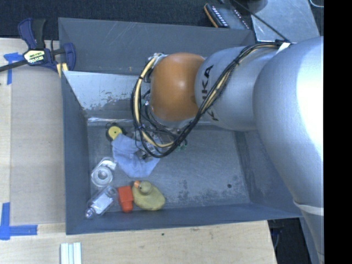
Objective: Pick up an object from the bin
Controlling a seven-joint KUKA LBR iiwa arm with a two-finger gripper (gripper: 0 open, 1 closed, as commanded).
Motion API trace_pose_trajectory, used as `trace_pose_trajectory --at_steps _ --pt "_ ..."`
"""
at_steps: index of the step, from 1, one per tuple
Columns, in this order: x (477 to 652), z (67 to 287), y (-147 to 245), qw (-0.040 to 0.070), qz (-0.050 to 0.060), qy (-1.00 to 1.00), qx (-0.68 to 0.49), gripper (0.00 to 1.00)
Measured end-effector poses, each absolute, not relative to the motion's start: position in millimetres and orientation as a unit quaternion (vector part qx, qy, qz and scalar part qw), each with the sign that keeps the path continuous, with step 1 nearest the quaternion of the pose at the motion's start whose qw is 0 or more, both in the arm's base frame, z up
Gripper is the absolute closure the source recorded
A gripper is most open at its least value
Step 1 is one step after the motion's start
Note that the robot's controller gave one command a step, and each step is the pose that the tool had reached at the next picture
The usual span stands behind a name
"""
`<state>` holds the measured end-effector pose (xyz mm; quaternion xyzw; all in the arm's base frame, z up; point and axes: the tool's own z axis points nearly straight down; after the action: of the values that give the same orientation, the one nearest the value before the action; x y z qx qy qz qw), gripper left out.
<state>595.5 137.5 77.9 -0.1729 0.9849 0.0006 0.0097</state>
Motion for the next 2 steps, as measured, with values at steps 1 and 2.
trace_pose_trajectory --at_steps 1,2 --pt "595.5 78 137 0.01 0.001 0.985 -0.173 1.0" --pt "599.7 164 142 0.01 0.001 0.982 -0.191 1.0"
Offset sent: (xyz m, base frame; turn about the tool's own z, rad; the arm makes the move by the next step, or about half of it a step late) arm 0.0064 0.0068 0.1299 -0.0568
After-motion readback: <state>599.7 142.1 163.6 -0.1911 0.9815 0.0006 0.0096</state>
